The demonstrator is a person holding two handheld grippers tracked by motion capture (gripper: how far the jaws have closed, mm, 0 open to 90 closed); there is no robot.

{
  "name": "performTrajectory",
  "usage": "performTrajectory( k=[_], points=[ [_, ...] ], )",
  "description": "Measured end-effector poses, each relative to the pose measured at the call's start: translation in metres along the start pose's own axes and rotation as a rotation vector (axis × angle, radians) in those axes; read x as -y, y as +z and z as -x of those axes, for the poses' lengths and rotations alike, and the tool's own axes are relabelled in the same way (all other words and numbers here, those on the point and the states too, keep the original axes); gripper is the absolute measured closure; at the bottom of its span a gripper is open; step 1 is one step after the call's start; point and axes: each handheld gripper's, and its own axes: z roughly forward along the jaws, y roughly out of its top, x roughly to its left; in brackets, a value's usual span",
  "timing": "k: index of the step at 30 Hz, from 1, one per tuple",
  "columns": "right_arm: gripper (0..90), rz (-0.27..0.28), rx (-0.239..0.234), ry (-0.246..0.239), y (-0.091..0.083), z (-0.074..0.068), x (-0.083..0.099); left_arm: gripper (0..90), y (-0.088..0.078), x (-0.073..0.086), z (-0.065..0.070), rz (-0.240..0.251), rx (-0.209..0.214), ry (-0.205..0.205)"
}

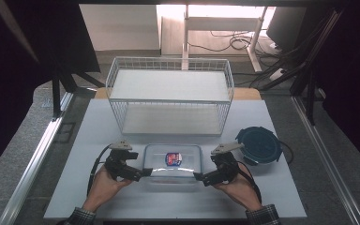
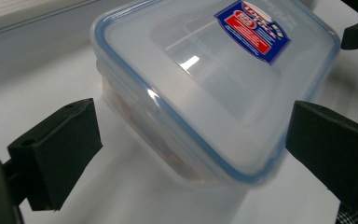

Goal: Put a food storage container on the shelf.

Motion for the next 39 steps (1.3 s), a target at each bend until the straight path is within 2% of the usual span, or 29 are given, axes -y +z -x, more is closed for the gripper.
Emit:
performTrajectory(
  k=[3,6,10,11,13,18,22,24,25,27,32,34,36,39],
  points=[
    [1.9,-0.010,-0.025,0.029,0.009,0.006,-0.006,3.3,0.010,-0.005,-0.008,-0.022,0.019,-0.012],
    [2.5,-0.020,-0.072,0.067,0.017,0.010,-0.011,2.4,0.017,-0.007,-0.016,-0.028,0.082,-0.046],
    [2.4,-0.050,-0.153,0.138,0.029,0.015,-0.015,2.4,0.023,-0.004,-0.018,-0.063,0.167,-0.065],
    [2.5,-0.062,-0.182,0.162,0.031,0.017,-0.015,1.6,0.025,-0.003,-0.017,-0.074,0.173,-0.072],
    [2.1,-0.075,-0.206,0.191,0.034,0.019,-0.014,0.8,0.024,-0.003,-0.015,-0.078,0.173,-0.078],
    [12.3,-0.060,-0.211,0.202,0.026,0.020,-0.011,10.7,0.013,0.002,-0.012,-0.079,0.175,-0.083],
    [21.3,-0.060,-0.227,0.207,0.017,0.018,-0.006,23.0,0.003,0.008,-0.013,-0.055,0.191,-0.100],
    [28.2,-0.056,-0.246,0.204,0.011,0.018,-0.001,29.4,-0.002,0.011,-0.011,-0.048,0.194,-0.090],
    [33.7,-0.050,-0.263,0.217,0.008,0.019,0.002,32.6,-0.004,0.013,-0.010,-0.044,0.194,-0.081],
    [41.8,-0.015,-0.287,0.249,0.002,0.023,0.006,38.9,-0.009,0.017,-0.008,-0.016,0.200,-0.100],
    [45.9,-0.008,-0.268,0.272,-0.003,0.019,0.005,47.0,-0.012,0.020,-0.010,0.022,0.218,-0.170],
    [49.3,0.013,-0.270,0.290,-0.006,0.019,0.006,50.8,-0.014,0.021,-0.012,0.039,0.232,-0.193],
    [51.2,0.033,-0.274,0.303,-0.008,0.020,0.008,54.3,-0.014,0.020,-0.013,0.041,0.240,-0.195],
    [51.3,0.060,-0.234,0.255,-0.012,0.014,0.008,54.1,-0.014,0.019,-0.010,0.049,0.213,-0.179]
  ],
)
